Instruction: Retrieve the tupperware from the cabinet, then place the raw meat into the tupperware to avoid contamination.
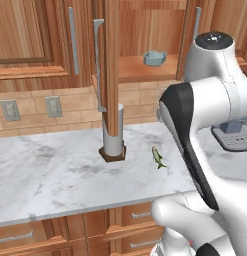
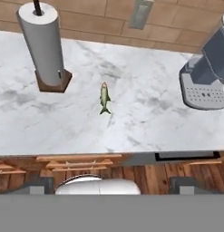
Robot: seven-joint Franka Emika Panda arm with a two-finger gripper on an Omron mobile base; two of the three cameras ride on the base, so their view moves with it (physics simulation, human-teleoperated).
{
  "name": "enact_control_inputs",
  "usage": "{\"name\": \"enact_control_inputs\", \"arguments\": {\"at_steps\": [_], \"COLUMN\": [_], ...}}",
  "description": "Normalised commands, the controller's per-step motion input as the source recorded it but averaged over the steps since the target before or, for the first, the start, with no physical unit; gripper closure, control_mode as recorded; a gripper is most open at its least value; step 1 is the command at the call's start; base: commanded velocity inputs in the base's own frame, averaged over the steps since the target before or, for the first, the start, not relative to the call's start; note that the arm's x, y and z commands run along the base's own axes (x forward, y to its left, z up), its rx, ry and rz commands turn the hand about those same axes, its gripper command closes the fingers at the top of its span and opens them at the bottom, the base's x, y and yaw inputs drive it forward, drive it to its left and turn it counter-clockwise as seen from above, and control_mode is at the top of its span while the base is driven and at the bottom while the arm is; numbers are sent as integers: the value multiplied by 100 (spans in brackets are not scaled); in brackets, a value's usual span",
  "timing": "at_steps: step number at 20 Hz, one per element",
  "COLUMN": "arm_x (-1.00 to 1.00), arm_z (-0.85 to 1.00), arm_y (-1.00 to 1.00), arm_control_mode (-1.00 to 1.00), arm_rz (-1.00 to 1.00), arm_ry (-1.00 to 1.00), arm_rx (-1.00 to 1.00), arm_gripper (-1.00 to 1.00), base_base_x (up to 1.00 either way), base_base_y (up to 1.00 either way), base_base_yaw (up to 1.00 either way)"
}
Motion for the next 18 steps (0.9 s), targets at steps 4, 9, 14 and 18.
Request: {"name": "enact_control_inputs", "arguments": {"at_steps": [4,9,14,18], "arm_x": [2,18,13,20], "arm_z": [35,41,42,33], "arm_y": [-9,-20,-16,-27], "arm_control_mode": [-100,-100,-100,-100], "arm_rz": [4,0,0,0], "arm_ry": [-36,-28,-22,-12], "arm_rx": [-15,-1,2,9], "arm_gripper": [-100,-100,-100,-100], "base_base_x": [0,0,0,0], "base_base_y": [0,0,0,0], "base_base_yaw": [0,0,0,0]}}
